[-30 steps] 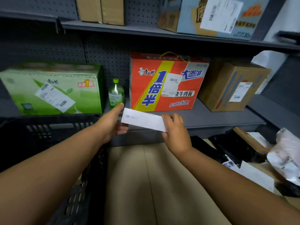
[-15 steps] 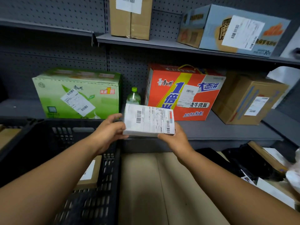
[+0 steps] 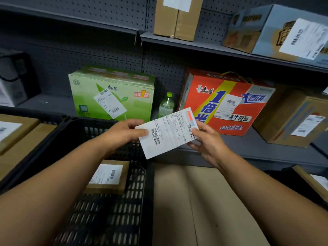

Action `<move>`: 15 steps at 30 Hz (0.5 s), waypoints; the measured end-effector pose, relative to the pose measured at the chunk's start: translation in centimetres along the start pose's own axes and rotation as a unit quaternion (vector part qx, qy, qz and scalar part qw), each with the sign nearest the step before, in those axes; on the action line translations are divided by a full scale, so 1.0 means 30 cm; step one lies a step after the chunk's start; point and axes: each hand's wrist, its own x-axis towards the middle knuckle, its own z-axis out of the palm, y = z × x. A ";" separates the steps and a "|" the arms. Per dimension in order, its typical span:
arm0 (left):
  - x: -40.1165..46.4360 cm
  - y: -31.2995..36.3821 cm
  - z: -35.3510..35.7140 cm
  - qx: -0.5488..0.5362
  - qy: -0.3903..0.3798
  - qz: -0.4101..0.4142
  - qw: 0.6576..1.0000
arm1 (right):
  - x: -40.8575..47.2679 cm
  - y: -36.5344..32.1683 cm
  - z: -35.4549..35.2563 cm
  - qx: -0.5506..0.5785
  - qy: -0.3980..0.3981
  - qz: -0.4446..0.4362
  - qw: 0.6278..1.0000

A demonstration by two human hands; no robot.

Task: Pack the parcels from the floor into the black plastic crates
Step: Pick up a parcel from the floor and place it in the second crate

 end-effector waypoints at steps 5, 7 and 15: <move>-0.043 -0.025 -0.156 0.069 -0.023 -0.035 0.997 | 0.040 -0.005 0.200 -0.055 -0.002 -0.035 0.998; -0.060 -0.069 -0.210 0.060 -0.005 -0.055 0.997 | 0.057 0.018 0.303 -0.068 0.013 -0.053 0.996; -0.105 -0.265 -0.366 -0.034 0.060 -0.142 0.987 | 0.015 0.265 0.631 -0.232 -0.034 -0.055 0.971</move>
